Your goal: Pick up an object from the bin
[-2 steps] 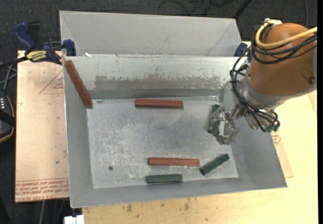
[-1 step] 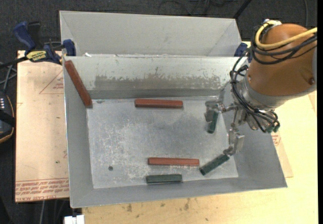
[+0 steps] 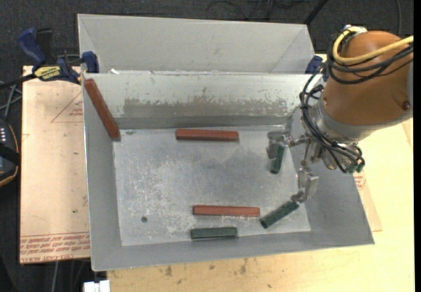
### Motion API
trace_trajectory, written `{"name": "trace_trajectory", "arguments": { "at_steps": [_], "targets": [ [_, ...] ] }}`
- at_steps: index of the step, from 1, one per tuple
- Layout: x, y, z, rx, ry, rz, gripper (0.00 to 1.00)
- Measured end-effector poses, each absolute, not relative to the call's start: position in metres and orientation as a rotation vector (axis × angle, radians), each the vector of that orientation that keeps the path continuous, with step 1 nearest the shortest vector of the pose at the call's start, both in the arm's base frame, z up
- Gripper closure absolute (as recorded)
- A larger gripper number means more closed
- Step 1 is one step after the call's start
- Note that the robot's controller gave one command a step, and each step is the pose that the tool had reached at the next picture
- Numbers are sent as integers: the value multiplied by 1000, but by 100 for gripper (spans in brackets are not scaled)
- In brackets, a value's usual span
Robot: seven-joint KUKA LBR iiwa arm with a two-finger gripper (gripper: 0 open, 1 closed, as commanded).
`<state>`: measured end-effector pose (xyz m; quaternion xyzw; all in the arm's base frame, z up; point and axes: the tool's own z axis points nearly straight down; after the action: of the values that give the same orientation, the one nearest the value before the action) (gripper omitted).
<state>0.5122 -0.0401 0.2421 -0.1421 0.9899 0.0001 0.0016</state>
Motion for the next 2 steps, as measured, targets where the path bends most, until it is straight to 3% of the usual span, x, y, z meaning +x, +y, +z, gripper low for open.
{"name": "trace_trajectory", "arguments": {
  "at_steps": [1,2],
  "targets": [
    [504,-51,211,-529,3087,-2,0],
    [490,-86,70,-599,3084,2,100]
  ]
}}
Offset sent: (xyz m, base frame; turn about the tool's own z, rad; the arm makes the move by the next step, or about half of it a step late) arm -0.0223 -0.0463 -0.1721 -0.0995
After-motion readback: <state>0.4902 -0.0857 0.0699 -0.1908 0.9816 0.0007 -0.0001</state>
